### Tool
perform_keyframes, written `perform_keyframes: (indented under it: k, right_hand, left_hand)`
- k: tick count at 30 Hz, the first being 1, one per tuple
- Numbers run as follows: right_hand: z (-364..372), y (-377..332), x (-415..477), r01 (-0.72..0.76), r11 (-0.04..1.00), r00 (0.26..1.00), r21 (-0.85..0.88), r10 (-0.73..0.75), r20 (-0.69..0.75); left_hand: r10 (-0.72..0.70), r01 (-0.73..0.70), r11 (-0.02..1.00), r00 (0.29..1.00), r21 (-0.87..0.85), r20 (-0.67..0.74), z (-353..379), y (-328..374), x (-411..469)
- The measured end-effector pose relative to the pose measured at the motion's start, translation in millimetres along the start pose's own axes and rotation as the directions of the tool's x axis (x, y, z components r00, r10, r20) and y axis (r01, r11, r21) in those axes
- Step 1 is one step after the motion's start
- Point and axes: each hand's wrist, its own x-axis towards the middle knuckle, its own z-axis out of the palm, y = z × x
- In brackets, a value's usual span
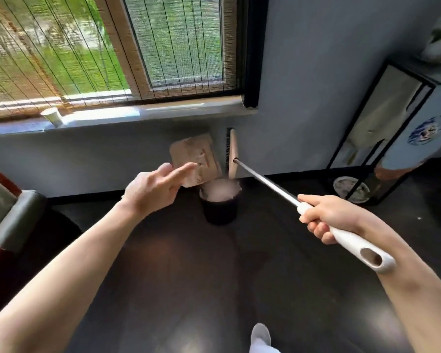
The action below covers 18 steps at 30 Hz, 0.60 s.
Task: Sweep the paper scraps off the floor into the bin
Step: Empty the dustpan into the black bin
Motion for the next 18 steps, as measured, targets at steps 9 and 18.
perform_keyframes:
  k: [9, 18]
  right_hand:
    - [18, 22, 18, -0.076, 0.994, 0.997, 0.074, 0.075, 0.025]
    - [40, 41, 47, -0.081, 0.987, 0.996, 0.139, 0.086, -0.028]
  left_hand:
    - [0.437, -0.402, 0.899, 0.829, -0.173, 0.350, 57, 54, -20]
    - [-0.065, 0.296, 0.954, 0.356, -0.047, 0.932, 53, 95, 17]
